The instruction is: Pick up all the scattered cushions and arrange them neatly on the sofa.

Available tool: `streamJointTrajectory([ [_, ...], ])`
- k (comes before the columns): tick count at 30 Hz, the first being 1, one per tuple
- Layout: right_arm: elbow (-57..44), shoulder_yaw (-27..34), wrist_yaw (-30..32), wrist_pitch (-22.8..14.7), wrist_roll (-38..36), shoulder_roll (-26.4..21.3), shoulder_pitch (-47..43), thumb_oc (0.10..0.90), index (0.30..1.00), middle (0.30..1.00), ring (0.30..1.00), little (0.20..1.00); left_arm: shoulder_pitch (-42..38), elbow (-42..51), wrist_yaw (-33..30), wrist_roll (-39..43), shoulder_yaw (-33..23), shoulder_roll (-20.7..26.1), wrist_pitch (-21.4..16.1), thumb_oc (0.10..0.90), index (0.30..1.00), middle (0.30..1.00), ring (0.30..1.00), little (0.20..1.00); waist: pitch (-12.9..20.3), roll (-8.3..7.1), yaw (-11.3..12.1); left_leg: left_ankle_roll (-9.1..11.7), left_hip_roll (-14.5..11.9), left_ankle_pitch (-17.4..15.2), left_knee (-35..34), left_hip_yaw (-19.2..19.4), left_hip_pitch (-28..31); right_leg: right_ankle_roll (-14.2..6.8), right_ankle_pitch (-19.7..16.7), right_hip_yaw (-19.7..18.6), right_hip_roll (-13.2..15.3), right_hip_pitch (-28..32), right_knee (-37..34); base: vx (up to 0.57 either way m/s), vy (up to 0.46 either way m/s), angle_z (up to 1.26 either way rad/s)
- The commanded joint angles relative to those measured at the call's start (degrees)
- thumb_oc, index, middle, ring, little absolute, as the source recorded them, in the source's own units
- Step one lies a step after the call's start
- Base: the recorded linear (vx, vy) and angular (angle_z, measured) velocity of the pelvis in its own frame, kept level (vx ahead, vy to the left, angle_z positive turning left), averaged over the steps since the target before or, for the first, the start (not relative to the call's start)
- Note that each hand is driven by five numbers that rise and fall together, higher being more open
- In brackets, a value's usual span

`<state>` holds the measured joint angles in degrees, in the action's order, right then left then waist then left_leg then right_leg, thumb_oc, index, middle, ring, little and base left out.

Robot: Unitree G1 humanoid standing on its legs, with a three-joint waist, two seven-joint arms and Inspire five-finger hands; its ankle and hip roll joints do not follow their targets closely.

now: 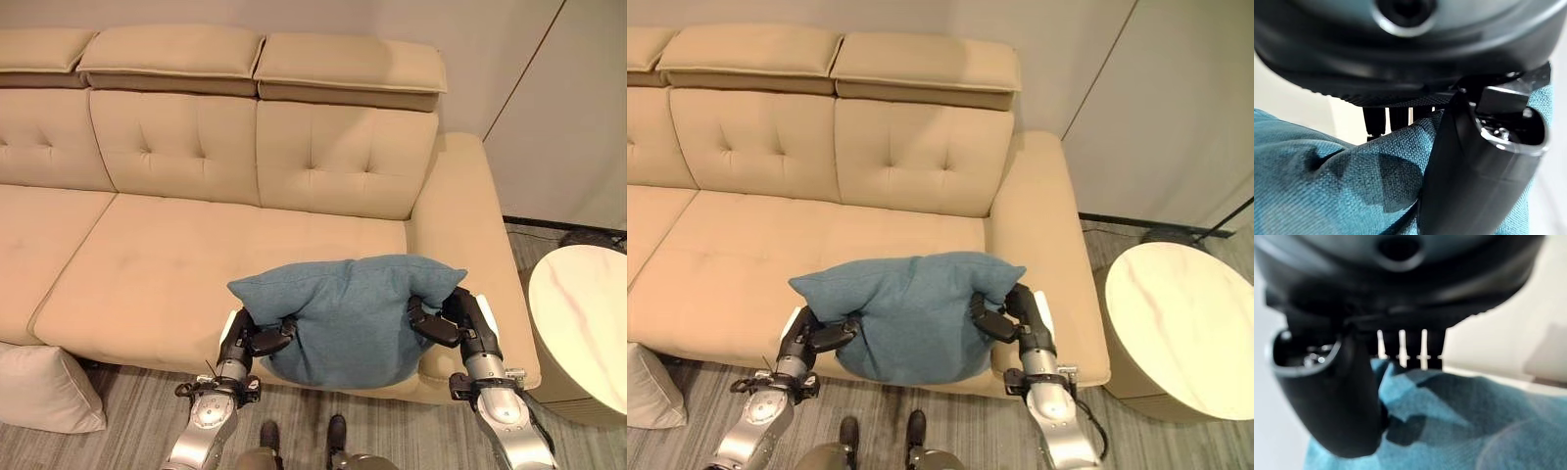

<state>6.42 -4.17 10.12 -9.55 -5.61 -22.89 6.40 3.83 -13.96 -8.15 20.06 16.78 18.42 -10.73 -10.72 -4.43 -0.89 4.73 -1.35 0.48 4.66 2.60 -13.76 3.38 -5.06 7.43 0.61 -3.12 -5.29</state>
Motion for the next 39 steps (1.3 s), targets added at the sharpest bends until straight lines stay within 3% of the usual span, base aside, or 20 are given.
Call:
streamJointTrajectory([
  [1, -6.68, 1.49, 0.42, -7.6, -1.58, 0.03, -4.17, 0.4, 0.3, 0.3, 0.3, 0.3, -4.17, 9.26, 2.24, -0.6, -1.47, 1.25, -7.1, 0.4, 0.3, 0.3, 0.3, 0.3, 6.3, -0.17, 0.8, -1.81, 0.48, -0.29, 0.5, 1.64, 1.29, -8.04, 9.6, -2.31, 0.68, 5.68, 5.16, 0.21, 0.122, -0.26],
  [6, -6.95, 0.83, -0.22, -7.4, -1.13, 1.14, -4.27, 0.4, 0.3, 0.3, 0.3, 0.3, -3.26, 9.85, 3.01, -0.7, -1.78, 2.26, -6.82, 0.4, 0.3, 0.3, 0.3, 0.3, 7.12, -0.67, 1.23, -2.65, 0.95, -0.78, -0.66, 2.62, 3.29, -8.99, 10.12, -3.42, 1.99, 5.87, 5.95, 0.14, 0.127, -0.35],
  [13, -7.66, -0.97, -1.4, -7.39, -0.42, 3.0, -6.68, 0.4, 0.3, 0.3, 0.3, 0.3, -3.09, 10.36, 2.26, -0.55, -3.59, 3.89, -7.12, 0.4, 0.3, 0.3, 0.3, 0.3, 5.97, 0.32, 1.76, -5.52, 0.85, -3.25, -2.24, 5.43, 7.72, -12.26, 8.24, -2.78, 4.97, -2.39, 21.33, 0.08, 0.106, -0.21],
  [15, -7.45, -1.04, -1.41, -7.36, -0.11, 3.15, -6.76, 0.4, 0.3, 0.3, 0.3, 0.3, -3.04, 10.23, 2.13, -0.62, -3.79, 3.67, -7.28, 0.4, 0.3, 0.3, 0.3, 0.3, 5.93, 0.8, 1.64, -5.51, 0.79, -3.64, -3.2, 5.61, 9.19, -12.31, 7.7, -1.55, 5.93, -4.02, 19.44, 0.11, -0.011, -0.19],
  [17, -7.42, -0.95, -1.29, -7.34, -0.08, 2.99, -6.98, 0.4, 0.3, 0.3, 0.3, 0.3, -3.27, 10.52, 2.27, -0.48, -3.81, 3.31, -7.56, 0.4, 0.3, 0.3, 0.3, 0.3, 5.57, 0.72, 1.16, -5.3, 1.35, -4.56, -3.6, 5.51, 10.54, -12.22, 6.17, -0.67, 7.24, -4.04, 12.16, 0.14, -0.076, -0.16],
  [25, -8.24, -0.48, -0.68, -7.36, -0.84, 2.58, -6.86, 0.4, 0.3, 0.3, 0.3, 0.3, -4.52, 12.43, 0.77, -0.82, -4.62, 1.44, -8.13, 0.4, 0.3, 0.3, 0.3, 0.3, 8.43, 0.98, 0.77, -3.57, 0.99, -3.97, -7.65, 4.5, 15.26, -11.53, 4.6, 0.07, 4.9, 3.23, 2.37, 0.12, -0.091, 0.12],
  [32, -9.2, -1.6, 1.48, -7.76, -0.53, 1.66, -11.44, 0.4, 0.3, 0.3, 0.3, 0.3, -9.53, 13.43, -1.68, -2.31, -3.47, 1.43, -8.81, 0.4, 0.3, 0.3, 0.3, 0.3, 9.19, 1.54, 0.7, -2.58, 0.19, -3.47, -9.66, 4.11, 16.68, -11.32, 5.34, 1.07, 4.23, 5.25, 0.29, 0.08, -0.047, 0.04],
  [37, -8.14, -3.35, 4.29, -8.17, -0.12, 0.27, -18.7, 0.4, 0.3, 0.3, 0.3, 0.3, -16.64, 12.26, -5.0, -4.07, -1.92, 2.0, -9.53, 0.4, 0.3, 0.3, 0.3, 0.3, 8.91, 2.27, 0.67, -2.17, -0.05, -3.44, -9.66, 3.69, 15.77, -11.47, 5.84, 1.29, 4.07, 4.54, 0.29, 0.01, -0.015, 0.11],
  [39, -6.8, -4.91, 6.68, -8.32, 0.13, -0.23, -25.13, 0.4, 0.3, 0.3, 0.3, 0.3, -23.39, 10.02, -7.76, -5.25, -0.3, 2.4, -9.94, 0.4, 0.3, 0.3, 0.3, 0.3, 7.82, 2.9, 0.65, -1.94, -0.06, -2.82, -9.66, 3.61, 13.96, -11.75, 5.41, 1.26, 4.06, 2.81, 0.29, -0.1, -0.002, 0.07],
])
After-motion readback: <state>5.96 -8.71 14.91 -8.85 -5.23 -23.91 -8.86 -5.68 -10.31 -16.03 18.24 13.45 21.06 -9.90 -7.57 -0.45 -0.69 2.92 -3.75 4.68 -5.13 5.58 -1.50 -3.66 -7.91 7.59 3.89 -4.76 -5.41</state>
